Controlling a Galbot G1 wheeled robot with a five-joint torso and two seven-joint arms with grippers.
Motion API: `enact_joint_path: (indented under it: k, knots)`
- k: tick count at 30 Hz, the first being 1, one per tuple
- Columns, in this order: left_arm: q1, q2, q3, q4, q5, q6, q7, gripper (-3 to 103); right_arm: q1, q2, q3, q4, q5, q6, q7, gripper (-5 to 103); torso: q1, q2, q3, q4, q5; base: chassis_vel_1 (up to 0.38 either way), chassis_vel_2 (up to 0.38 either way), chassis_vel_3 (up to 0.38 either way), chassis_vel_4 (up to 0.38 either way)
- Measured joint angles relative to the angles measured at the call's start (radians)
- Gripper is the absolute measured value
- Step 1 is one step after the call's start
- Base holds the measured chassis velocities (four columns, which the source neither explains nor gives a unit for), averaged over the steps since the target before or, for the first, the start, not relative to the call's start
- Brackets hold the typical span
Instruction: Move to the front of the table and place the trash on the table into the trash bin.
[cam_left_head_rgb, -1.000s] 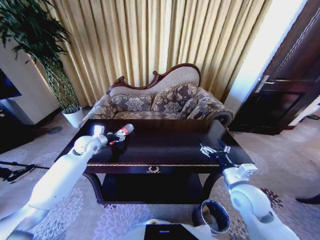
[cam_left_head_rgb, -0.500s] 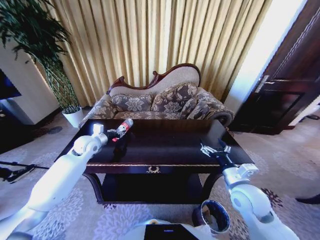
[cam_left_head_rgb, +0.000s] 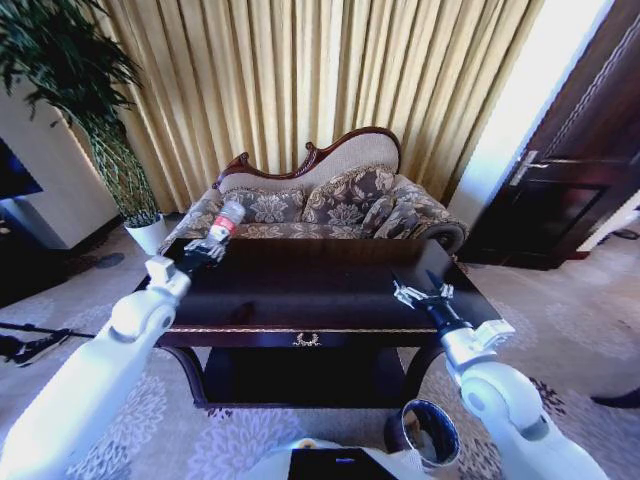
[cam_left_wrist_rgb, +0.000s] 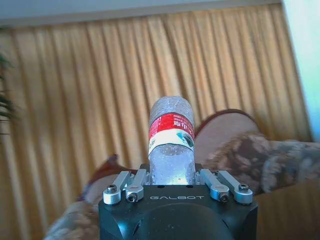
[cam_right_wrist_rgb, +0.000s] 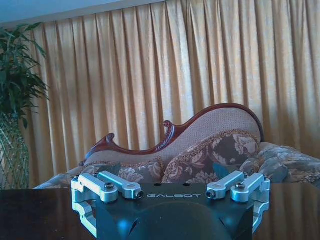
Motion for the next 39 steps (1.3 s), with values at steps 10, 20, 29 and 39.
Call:
enact_joint_path:
  k: [10, 20, 29, 39]
  knots:
    - [0.199, -0.121, -0.141, -0.141, 0.065, -0.070, -0.152, 34, 0.000, -0.011, -0.011, 0.015, 0.003, -0.001, -0.002, 100, 0.000, 0.000, 0.000, -0.0005, 0.0001, 0.000, 0.000, 0.000, 0.000]
    - [0.277, -0.193, -0.172, -0.215, 0.122, -0.086, -0.188, 34, -0.013, -0.020, 0.005, 0.034, 0.016, -0.001, -0.003, 100, 0.000, 0.000, 0.000, -0.0006, 0.0002, 0.000, 0.000, 0.000, 0.000]
    - [0.336, -0.215, -0.211, -0.247, 0.126, -0.088, -0.187, 34, -0.009, -0.024, -0.001, 0.039, 0.019, -0.001, -0.004, 100, 0.000, 0.000, 0.000, -0.0004, 0.0002, 0.000, 0.000, 0.000, 0.000]
    - [0.329, -0.194, -0.205, -0.232, 0.123, -0.099, -0.176, 34, -0.007, -0.041, -0.004, 0.053, 0.055, -0.002, -0.005, 100, 0.000, 0.000, 0.000, -0.0004, 0.0001, 0.000, 0.000, 0.000, 0.000]
